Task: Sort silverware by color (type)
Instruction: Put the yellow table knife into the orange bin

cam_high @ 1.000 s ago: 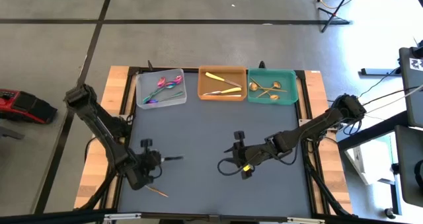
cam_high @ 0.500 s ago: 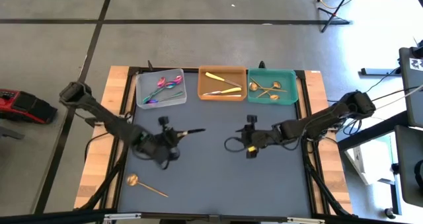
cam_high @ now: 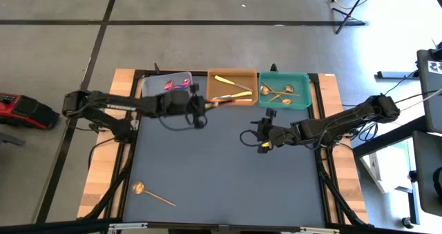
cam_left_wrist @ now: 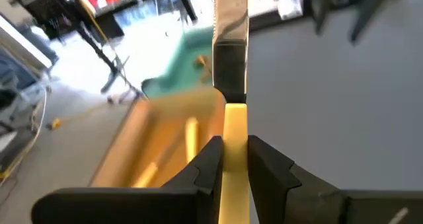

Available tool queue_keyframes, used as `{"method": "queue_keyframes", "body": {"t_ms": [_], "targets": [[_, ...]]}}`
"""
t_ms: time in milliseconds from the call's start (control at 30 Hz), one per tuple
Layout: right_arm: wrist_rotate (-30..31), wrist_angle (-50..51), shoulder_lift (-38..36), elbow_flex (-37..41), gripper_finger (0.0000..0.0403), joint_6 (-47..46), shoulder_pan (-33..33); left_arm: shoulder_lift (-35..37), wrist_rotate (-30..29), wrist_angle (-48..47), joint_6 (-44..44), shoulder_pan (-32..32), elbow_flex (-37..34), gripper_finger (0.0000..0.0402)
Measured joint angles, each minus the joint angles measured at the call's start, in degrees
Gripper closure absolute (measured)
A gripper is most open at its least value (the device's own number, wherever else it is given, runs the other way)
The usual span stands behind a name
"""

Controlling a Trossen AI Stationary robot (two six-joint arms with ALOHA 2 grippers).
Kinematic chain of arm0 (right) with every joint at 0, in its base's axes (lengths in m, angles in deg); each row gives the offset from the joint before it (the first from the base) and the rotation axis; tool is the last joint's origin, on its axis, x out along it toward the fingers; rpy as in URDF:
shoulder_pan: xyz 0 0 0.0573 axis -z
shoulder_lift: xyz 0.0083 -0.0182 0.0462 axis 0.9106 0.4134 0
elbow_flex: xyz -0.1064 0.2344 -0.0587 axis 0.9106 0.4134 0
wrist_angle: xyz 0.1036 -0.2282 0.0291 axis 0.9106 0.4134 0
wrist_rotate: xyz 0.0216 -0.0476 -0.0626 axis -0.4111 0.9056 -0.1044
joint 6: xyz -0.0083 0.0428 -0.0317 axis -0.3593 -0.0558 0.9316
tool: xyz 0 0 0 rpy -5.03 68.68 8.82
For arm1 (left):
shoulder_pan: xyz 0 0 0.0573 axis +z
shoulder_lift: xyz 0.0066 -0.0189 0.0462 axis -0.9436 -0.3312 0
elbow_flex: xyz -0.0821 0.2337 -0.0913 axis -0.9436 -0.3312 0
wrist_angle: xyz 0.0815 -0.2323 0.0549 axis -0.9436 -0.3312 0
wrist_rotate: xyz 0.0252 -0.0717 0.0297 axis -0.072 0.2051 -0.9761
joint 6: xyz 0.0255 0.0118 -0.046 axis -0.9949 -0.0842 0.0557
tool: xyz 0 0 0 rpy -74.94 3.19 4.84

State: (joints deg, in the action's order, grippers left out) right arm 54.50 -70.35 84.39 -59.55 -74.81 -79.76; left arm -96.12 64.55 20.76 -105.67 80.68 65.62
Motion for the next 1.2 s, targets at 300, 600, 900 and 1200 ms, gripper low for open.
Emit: {"method": "queue_keyframes", "body": {"t_ms": [300, 600, 900, 1200], "targets": [[8.5, -0.5, 0.0, 0.0, 0.0261, 2.8, 2.4, -12.8, 11.7, 19.0, -4.5, 15.1, 0.0, 0.0349], [2.8, -0.5, 0.1, 0.0, 0.0261, 2.7, 11.3, -22.7, 11.8, 29.0, -2.5, 21.5, 1.5, 0.0349], [-7.9, -0.6, 0.1, 0.0, 0.0261, 0.9, 16.6, -26.7, 9.2, 26.3, -1.1, 20.1, 4.0, 0.0319], [-12.8, -1.0, 0.1, 0.0, 0.0261, -1.9, 16.3, -20.2, 3.4, -1.9, -0.9, 14.0, 10.2, 0.0266]]}}
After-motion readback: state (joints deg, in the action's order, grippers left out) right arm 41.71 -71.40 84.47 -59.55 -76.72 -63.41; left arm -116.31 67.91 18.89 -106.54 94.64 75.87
